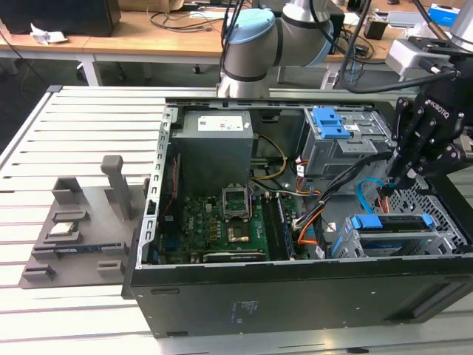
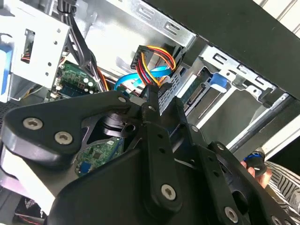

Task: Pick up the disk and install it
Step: 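Insert the first disk wire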

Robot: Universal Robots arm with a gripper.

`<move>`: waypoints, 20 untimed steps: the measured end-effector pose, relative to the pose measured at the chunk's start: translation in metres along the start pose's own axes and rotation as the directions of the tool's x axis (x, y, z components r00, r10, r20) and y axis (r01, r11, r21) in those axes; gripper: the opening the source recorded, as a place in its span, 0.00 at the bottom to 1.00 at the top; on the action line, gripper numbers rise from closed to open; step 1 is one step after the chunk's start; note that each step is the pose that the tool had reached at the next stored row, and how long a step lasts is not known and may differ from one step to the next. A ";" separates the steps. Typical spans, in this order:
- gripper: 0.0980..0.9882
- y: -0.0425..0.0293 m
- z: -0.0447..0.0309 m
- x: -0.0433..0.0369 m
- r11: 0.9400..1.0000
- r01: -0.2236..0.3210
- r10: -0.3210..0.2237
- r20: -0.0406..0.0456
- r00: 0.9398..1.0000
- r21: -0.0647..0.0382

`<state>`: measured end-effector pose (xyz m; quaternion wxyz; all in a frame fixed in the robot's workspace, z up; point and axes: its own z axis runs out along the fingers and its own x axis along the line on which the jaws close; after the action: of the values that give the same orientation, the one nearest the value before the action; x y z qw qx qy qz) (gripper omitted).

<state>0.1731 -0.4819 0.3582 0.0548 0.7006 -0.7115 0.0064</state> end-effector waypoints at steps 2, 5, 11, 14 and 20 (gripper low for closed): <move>0.23 -0.0010 0.0029 -0.0003 1.000 0.000 0.000 -0.006 1.000 0.000; 0.23 -0.0016 0.0045 -0.0004 1.000 -0.001 0.001 -0.010 1.000 0.000; 0.08 -0.0016 0.0045 -0.0004 1.000 -0.001 0.001 -0.010 1.000 0.000; 0.08 -0.0016 0.0047 -0.0003 1.000 -0.001 0.001 -0.009 1.000 0.000; 0.08 -0.0017 0.0052 0.0064 1.000 -0.001 0.001 -0.010 1.000 0.000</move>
<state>0.1744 -0.4888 0.3535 0.0582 0.7003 -0.7114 0.0098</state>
